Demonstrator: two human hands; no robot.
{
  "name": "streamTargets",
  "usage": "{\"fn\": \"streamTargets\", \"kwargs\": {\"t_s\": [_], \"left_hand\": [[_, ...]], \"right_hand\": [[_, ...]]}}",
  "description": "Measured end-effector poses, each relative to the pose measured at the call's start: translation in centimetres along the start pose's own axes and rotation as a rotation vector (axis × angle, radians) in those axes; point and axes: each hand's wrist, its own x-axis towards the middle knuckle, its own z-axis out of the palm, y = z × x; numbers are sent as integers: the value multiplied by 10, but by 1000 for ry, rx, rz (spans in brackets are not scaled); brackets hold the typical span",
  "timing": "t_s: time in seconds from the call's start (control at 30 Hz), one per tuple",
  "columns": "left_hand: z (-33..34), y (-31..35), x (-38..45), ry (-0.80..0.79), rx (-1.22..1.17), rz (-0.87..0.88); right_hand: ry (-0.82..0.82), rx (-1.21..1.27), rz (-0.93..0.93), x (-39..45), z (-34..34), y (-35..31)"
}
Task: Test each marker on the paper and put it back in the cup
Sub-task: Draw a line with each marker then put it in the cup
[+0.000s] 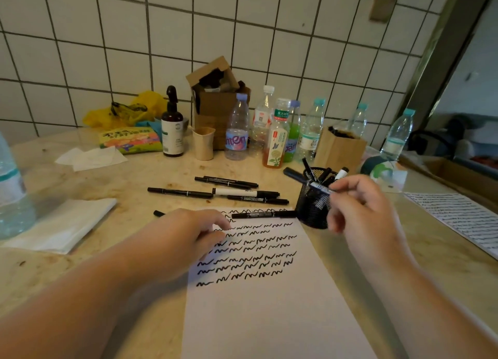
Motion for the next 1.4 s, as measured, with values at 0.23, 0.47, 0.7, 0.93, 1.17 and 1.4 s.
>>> {"fn": "streamTargets", "kwargs": {"t_s": [0.23, 0.47, 0.7, 0.93, 1.17, 1.4], "left_hand": [[-1, 2, -3, -3, 19, -28], [1, 0, -2, 0, 25, -33], [0, 3, -2, 8, 70, -70], [-4, 4, -1, -26, 61, -119], [-7, 5, -1, -98, 120, -155], [-7, 4, -2, -107, 152, -142]], "right_hand": [[103, -332, 49, 24, -13, -1], [111, -322, 206, 49, -20, -8], [103, -251, 117, 57, -7, -6], [-336, -478, -187, 10, 34, -18], [-707, -603, -121, 0, 102, -10], [-733, -702, -157, -1, 137, -12]]}}
